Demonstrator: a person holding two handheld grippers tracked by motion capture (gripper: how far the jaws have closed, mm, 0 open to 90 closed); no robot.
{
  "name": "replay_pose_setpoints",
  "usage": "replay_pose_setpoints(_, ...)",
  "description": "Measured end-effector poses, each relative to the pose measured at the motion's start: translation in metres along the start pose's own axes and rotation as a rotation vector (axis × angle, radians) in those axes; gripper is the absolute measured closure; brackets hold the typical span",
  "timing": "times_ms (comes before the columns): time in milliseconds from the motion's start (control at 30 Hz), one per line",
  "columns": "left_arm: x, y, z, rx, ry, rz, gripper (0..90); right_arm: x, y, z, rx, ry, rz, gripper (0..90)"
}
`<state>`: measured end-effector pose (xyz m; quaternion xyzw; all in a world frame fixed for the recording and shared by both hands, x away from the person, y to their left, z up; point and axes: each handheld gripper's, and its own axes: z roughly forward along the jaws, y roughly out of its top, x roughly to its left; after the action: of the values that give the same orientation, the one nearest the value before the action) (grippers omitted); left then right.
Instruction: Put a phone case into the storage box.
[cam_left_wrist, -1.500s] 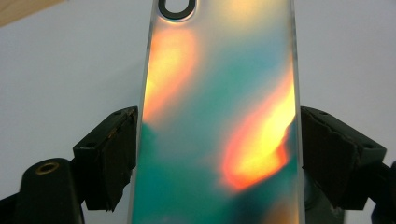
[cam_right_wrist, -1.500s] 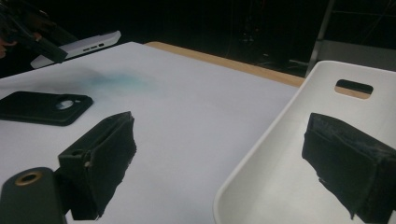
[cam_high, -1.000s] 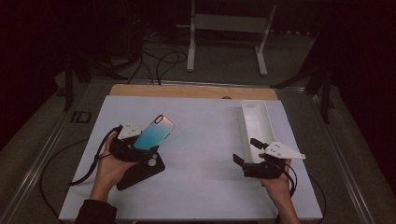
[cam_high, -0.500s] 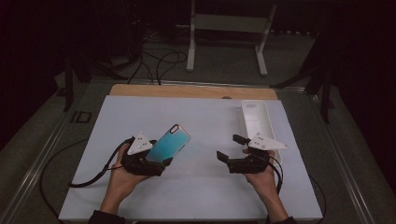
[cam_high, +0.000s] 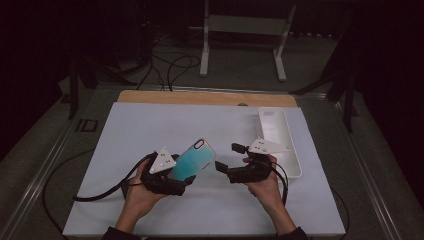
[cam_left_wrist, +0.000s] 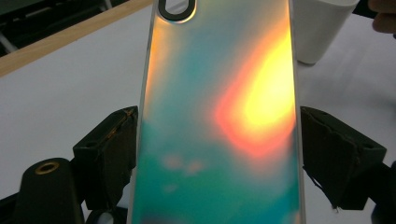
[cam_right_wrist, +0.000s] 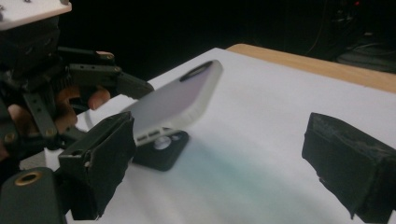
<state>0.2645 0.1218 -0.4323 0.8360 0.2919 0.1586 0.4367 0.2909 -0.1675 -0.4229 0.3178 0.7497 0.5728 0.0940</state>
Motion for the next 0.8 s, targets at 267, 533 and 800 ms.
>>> replay_pose_setpoints(267,-0.011,0.003,0.004,-0.014,-0.029,0.024,16.7,0.005,0.0,0.014,0.045,0.045,0.057,17.6)
replay_pose_setpoints(533,-0.016,0.005,0.008,-0.017,-0.05,0.032,16.7,0.01,-0.002,0.024,0.103,0.068,0.099,35.7)
replay_pose_setpoints(800,-0.018,0.004,0.011,-0.009,-0.04,0.045,16.7,0.011,-0.002,0.028,0.134,0.135,0.167,56.7)
